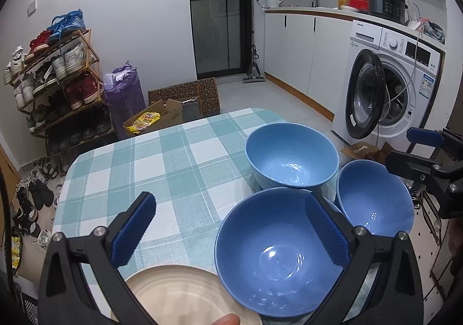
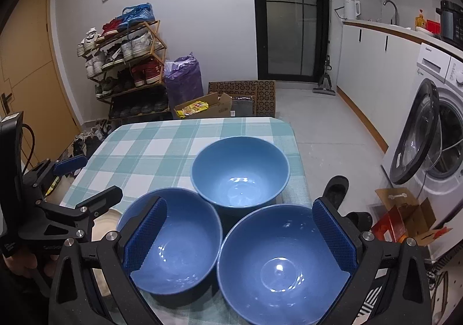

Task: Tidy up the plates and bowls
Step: 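Move both open grippers over the blue bowls toward their rims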

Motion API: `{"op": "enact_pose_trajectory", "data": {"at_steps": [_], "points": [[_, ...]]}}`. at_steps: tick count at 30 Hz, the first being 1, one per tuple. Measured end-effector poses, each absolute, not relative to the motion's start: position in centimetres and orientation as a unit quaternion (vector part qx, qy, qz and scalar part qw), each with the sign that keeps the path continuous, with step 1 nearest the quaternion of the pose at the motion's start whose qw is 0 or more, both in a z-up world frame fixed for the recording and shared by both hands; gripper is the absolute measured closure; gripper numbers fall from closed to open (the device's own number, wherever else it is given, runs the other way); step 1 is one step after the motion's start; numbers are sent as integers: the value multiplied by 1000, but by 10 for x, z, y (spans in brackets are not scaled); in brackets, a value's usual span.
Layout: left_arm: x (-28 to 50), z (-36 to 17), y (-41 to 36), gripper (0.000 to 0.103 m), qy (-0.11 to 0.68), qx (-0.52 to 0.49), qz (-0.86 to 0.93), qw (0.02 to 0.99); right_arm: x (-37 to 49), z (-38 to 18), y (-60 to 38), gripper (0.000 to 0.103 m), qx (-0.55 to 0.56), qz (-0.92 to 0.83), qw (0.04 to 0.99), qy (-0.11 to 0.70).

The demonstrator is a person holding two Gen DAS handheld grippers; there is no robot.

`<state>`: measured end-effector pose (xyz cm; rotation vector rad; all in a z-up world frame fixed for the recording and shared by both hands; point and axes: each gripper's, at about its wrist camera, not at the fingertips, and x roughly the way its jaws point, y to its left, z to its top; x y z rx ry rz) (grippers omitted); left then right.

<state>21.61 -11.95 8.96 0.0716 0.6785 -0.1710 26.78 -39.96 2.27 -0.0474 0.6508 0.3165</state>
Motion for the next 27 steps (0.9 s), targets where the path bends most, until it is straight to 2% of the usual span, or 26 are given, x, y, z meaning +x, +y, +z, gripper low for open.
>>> {"op": "enact_pose_trajectory", "data": {"at_steps": [27], "points": [[311, 58, -140, 0, 392, 27, -92, 915, 368, -17, -430, 1, 21, 111, 912, 393]]}}
